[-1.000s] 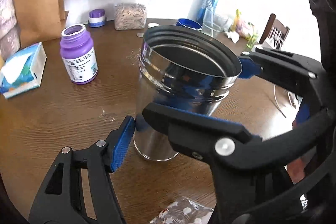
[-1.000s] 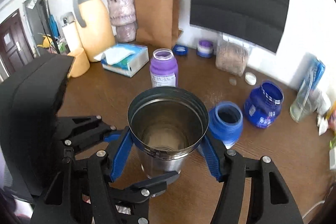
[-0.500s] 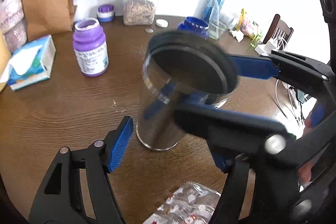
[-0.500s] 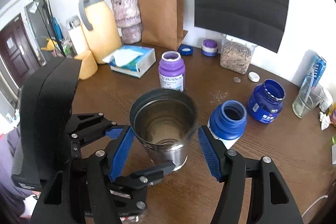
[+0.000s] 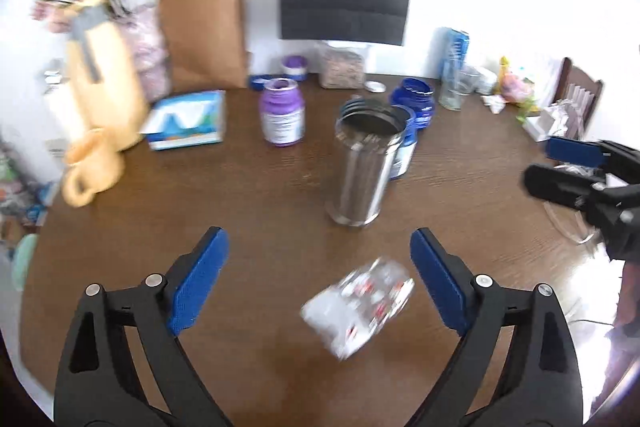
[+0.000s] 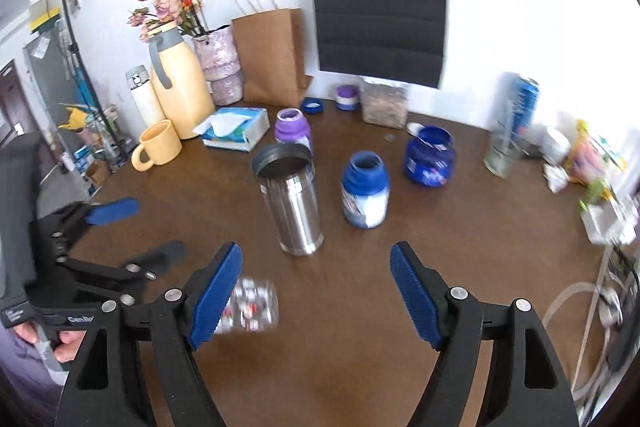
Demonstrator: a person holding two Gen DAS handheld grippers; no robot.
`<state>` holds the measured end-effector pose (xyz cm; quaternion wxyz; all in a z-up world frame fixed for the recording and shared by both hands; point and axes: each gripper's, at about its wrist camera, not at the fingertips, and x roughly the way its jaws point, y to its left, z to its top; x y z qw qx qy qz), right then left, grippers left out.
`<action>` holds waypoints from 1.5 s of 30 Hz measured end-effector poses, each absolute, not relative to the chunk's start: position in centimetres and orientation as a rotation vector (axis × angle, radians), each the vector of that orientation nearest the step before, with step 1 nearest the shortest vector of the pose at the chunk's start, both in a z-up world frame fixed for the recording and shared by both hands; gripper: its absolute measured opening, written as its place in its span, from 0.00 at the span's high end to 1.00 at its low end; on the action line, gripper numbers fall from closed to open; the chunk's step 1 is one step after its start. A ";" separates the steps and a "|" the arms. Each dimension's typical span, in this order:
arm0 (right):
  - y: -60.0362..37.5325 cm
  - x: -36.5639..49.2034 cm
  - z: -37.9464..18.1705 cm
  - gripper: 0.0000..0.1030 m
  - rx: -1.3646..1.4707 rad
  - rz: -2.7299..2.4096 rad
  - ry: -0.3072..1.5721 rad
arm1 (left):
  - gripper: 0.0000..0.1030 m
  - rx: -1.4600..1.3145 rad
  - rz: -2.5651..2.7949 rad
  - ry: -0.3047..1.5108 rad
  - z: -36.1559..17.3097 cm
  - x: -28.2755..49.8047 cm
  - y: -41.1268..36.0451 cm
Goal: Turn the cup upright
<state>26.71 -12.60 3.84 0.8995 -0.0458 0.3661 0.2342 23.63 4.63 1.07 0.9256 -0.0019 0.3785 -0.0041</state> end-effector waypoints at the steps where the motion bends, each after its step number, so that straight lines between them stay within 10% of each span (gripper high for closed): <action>1: -12.9 25.5 3.7 0.22 -0.092 0.470 0.754 | 0.12 -0.004 0.006 0.763 1.1 22.3 4.6; 20: -15.5 3.7 0.2 0.22 -0.051 0.297 0.592 | 0.00 0.003 0.058 0.630 0.1 1.0 1.9; 45: -15.8 1.6 -1.1 0.22 -0.032 0.279 0.603 | 0.00 0.000 0.069 0.625 -0.6 -0.2 1.6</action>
